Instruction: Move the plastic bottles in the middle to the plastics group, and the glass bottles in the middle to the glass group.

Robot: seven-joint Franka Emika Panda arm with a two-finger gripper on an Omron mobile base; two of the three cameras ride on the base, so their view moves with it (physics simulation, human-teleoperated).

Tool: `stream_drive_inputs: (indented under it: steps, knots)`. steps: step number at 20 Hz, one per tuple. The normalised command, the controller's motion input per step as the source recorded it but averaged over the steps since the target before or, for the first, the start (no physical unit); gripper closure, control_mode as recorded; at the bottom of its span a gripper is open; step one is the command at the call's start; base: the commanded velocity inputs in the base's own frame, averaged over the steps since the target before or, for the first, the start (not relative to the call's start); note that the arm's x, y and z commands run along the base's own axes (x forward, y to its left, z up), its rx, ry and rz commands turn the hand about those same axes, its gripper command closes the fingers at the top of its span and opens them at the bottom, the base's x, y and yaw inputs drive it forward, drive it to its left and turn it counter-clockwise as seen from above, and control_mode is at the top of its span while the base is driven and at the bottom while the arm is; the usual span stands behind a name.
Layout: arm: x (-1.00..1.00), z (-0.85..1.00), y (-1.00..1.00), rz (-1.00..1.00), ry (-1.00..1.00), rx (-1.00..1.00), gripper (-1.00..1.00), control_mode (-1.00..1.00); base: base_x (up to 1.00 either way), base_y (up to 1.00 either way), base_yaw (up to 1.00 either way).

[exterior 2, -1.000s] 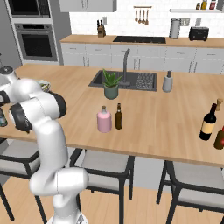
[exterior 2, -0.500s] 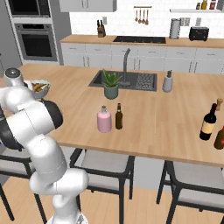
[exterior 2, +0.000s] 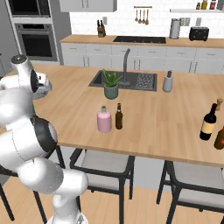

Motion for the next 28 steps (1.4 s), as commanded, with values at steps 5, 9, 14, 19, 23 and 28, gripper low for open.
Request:
stream_drive_inputs:
  steps: [5,9,14,19,23,28]
  knots:
    - [0.0,-0.01,-1.0,-0.43,0.3,-0.29,-1.0,-1.0,0.0,0.0,0.0]
    - [-0.01,-0.65,-1.0,-0.42,0.09,-0.1,-1.0,-1.0,0.0,0.0,0.0]
    - [-0.02,-0.71,-1.0,-0.28,0.06,0.1,-1.0,-1.0,0.0,0.0,0.0]
    - [-0.29,0.41,-0.99,-0.05,0.14,0.01,-1.0,-1.0,0.0,0.0,0.0]
    - [-0.48,0.74,-0.81,0.07,0.17,0.0,-1.0,-1.0,0.0,0.0,0.0]
    - [0.03,0.02,-0.86,0.21,-0.02,0.07,-1.0,-1.0,0.0,0.0,0.0]
